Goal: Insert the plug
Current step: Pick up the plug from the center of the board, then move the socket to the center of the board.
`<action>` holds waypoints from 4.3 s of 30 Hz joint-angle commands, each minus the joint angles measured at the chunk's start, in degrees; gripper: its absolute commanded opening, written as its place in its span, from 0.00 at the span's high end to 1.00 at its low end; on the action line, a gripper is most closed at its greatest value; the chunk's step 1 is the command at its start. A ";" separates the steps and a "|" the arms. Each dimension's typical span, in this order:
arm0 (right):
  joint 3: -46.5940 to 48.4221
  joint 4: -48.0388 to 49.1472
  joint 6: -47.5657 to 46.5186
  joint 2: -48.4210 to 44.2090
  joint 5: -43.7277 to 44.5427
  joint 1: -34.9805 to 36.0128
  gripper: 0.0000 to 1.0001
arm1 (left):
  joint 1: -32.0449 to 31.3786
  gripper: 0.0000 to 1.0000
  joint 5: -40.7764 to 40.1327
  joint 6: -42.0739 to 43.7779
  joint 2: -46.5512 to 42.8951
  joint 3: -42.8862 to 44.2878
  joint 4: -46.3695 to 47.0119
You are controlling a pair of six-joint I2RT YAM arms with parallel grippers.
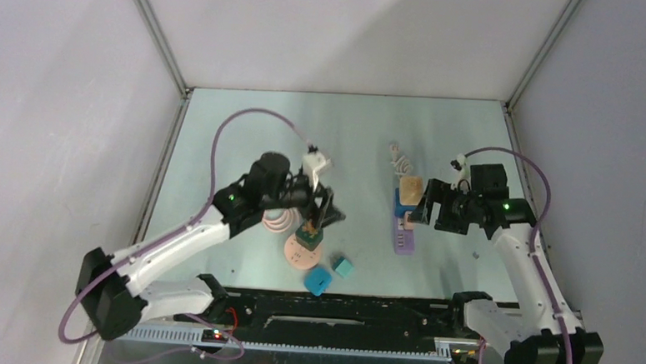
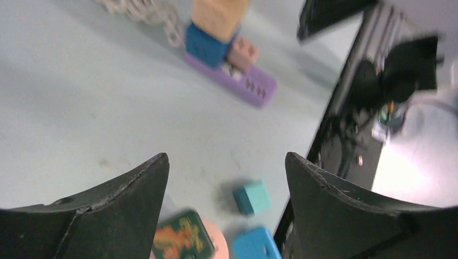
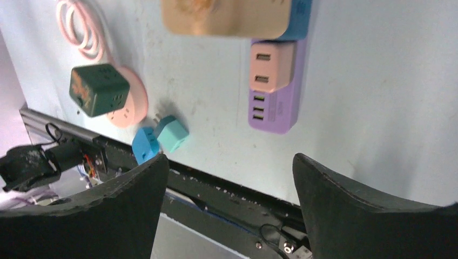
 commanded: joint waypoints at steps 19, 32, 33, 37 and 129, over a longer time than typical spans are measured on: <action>-1.19 -6.40 -3.01 -7.68 -5.11 -5.57 0.06 | -20.27 0.19 -3.28 45.10 16.43 -6.09 -7.46; -1.19 -6.46 -3.01 -8.22 -7.77 -7.90 0.06 | -22.23 0.21 -1.71 57.37 26.20 -0.19 -14.26; -1.19 -6.47 -3.02 -8.14 -7.98 -8.05 0.06 | -22.45 0.22 -1.64 57.85 26.51 -0.26 -14.53; -1.19 -6.33 -2.98 -7.87 -8.52 -8.29 0.06 | -23.00 0.29 -1.98 57.08 28.55 0.37 -13.92; 21.22 5.07 6.35 14.90 -9.16 18.75 1.00 | 24.81 0.14 9.52 -64.32 -33.21 -45.16 -1.58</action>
